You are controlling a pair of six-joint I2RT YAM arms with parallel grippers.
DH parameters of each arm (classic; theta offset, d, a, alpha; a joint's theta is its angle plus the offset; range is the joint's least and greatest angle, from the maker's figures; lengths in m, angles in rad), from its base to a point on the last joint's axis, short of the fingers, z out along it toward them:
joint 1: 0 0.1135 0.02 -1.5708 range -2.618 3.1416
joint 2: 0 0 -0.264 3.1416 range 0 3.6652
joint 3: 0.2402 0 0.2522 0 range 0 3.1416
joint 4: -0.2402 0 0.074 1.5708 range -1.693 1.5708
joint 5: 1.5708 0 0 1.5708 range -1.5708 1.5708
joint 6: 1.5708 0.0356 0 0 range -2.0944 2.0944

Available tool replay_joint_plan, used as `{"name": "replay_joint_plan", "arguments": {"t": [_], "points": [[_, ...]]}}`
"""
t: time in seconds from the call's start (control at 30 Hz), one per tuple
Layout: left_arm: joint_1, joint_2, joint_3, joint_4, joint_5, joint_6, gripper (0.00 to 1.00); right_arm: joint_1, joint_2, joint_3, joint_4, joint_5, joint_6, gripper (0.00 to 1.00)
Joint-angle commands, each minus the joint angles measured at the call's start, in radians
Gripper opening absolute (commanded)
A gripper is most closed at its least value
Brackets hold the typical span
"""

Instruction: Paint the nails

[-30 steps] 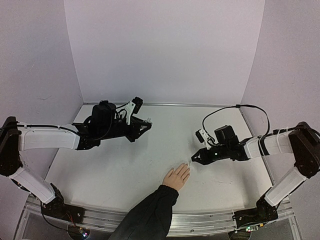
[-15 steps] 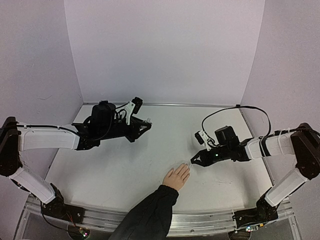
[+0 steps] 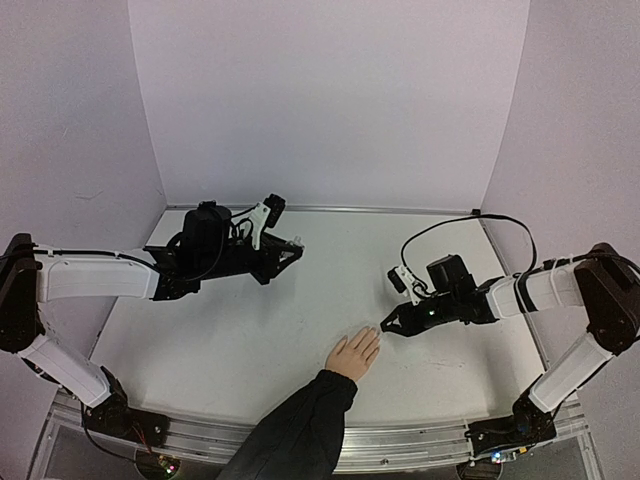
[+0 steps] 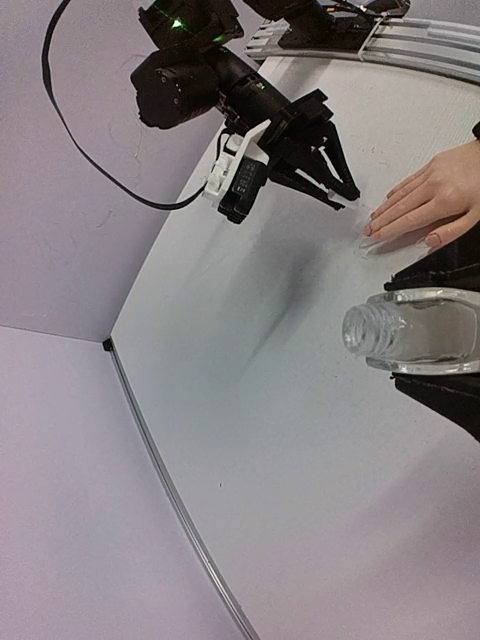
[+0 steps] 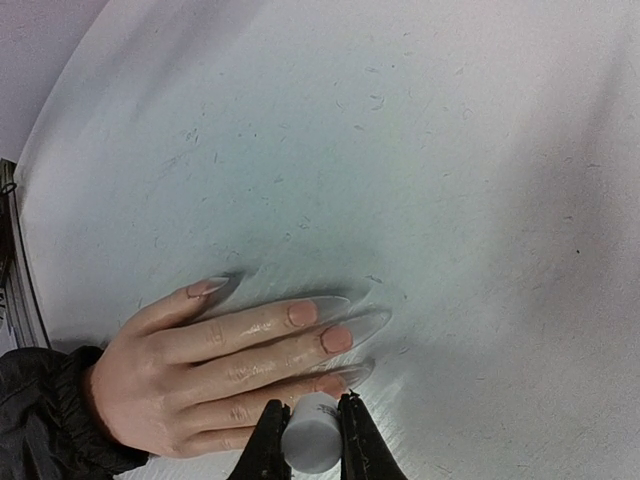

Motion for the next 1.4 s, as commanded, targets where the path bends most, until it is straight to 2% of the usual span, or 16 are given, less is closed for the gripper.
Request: {"name": "replay_joint_plan", "arguments": {"t": [0.0, 1.37], "points": [[-0.005, -0.015, 0.027, 0.068, 0.023, -0.008, 0.00, 0.005, 0.011, 0.018, 0.006, -0.019, 0.000, 0.00], [-0.005, -0.010, 0.018, 0.068, 0.017, 0.002, 0.00, 0.004, 0.044, 0.035, 0.029, 0.037, 0.028, 0.00]]}}
